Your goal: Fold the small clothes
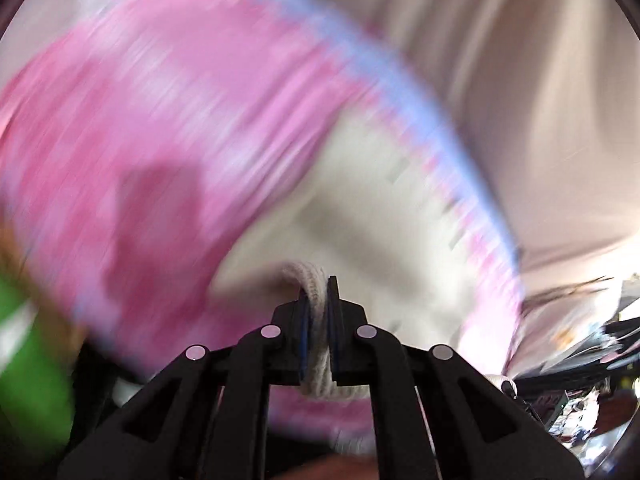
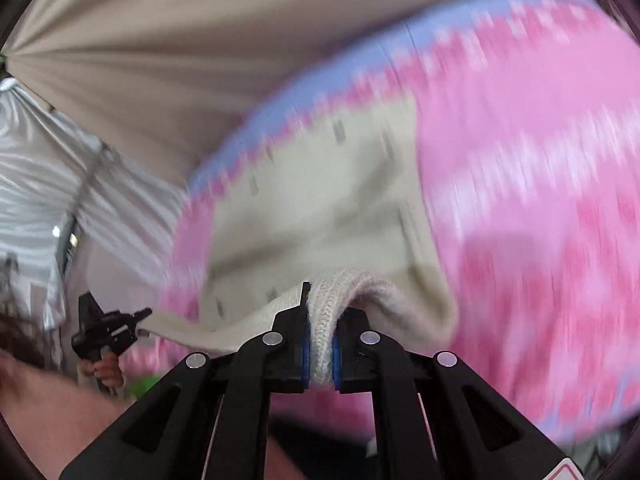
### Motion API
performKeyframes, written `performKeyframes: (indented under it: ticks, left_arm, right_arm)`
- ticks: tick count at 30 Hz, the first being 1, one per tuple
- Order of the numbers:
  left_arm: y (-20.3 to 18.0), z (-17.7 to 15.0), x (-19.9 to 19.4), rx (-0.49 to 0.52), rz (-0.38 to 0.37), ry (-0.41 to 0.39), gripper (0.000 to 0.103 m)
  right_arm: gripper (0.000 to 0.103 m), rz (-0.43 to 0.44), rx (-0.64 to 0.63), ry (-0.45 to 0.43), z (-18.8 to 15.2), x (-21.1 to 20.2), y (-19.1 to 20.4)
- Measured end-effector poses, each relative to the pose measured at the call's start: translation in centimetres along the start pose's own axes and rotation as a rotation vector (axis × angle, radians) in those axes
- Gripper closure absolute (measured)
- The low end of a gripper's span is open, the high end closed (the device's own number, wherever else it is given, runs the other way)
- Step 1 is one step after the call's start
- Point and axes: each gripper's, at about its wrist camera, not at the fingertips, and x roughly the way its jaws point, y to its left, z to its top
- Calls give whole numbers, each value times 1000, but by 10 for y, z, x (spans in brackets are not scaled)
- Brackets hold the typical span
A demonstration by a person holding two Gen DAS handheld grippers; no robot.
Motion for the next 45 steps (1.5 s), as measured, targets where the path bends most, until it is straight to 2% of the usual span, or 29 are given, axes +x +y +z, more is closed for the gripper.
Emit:
performKeyframes:
  ticks: [1, 2, 3, 6, 8, 12, 17, 20, 23, 25, 26, 27, 28, 29, 30, 32, 33, 34, 36, 39, 41, 42, 43, 44, 45]
  left_arm:
    - [-13, 19, 12, 33, -22, -50, 97]
    - [-26, 37, 26, 61, -24, -105, 97]
    - [-33, 52, 40, 79, -17, -128, 97]
    - [-49, 91, 97, 89, 16, -135, 97]
    - [-51, 109, 136, 81, 70, -119, 97]
    - [-43, 126, 183, 56, 136, -84, 97]
    - [-42, 134, 215, 46, 190, -66, 96]
    - [-36, 137, 232, 24, 217, -50, 93]
    - [-33, 139, 232, -19, 185, -60, 89]
    - [-32, 144, 215, -56, 85, -83, 77]
    - [-31, 147, 201, -59, 54, -126, 62]
    - [-29, 151, 178, -47, 38, -215, 49]
    - [-27, 153, 165, -39, 46, -263, 34]
    - [-23, 157, 150, -35, 81, -314, 29]
    - [-19, 160, 143, -29, 101, -321, 27]
    - [-14, 164, 139, 5, 125, -295, 27]
    - [-14, 163, 142, 49, 170, -272, 27]
    - [-17, 160, 145, 91, 195, -260, 27]
    - [-33, 151, 158, 200, 242, -237, 26]
    - [-51, 147, 195, 265, 267, -164, 20]
    - [-55, 145, 218, 272, 280, -114, 20]
    - [-57, 144, 232, 285, 273, -76, 24]
    - [-60, 143, 242, 306, 266, -38, 45]
    - [-61, 141, 253, 339, 273, 14, 57]
    - [-60, 138, 254, 353, 265, 27, 72]
  right_arm:
    - [97, 22, 37, -59, 22, 12, -9]
    - [97, 31, 67, -86, 35, 22, -15]
    - [97, 38, 105, -104, 53, 42, -26]
    - [97, 3, 172, -91, 86, 95, -50]
    - [96, -25, 192, -79, 102, 122, -58]
    - [96, -85, 260, -59, 124, 163, -75]
    - [96, -123, 310, -43, 132, 194, -92]
    - [95, -115, 330, -55, 133, 202, -97]
    - [88, -77, 353, -74, 138, 193, -90]
    - [85, -54, 331, -132, 143, 175, -82]
    - [84, -44, 324, -147, 144, 168, -80]
    - [82, -40, 315, -154, 145, 161, -77]
    - [80, -45, 299, -151, 145, 157, -75]
    - [79, -61, 274, -141, 145, 155, -73]
    - [78, -67, 260, -135, 144, 156, -71]
    - [68, -65, 250, -124, 141, 159, -70]
    - [45, -96, 243, -127, 140, 163, -69]
    - [36, -142, 234, -131, 140, 164, -68]
    - [36, -149, 216, -82, 148, 181, -66]
    - [36, -187, 168, -52, 160, 194, -57]
    - [36, -211, 143, -64, 167, 191, -51]
    - [36, -219, 130, -77, 169, 187, -48]
    - [36, -249, 109, -78, 169, 183, -46]
    - [36, -298, 78, -61, 167, 182, -45]
    - [36, -324, 52, -46, 163, 182, -45]
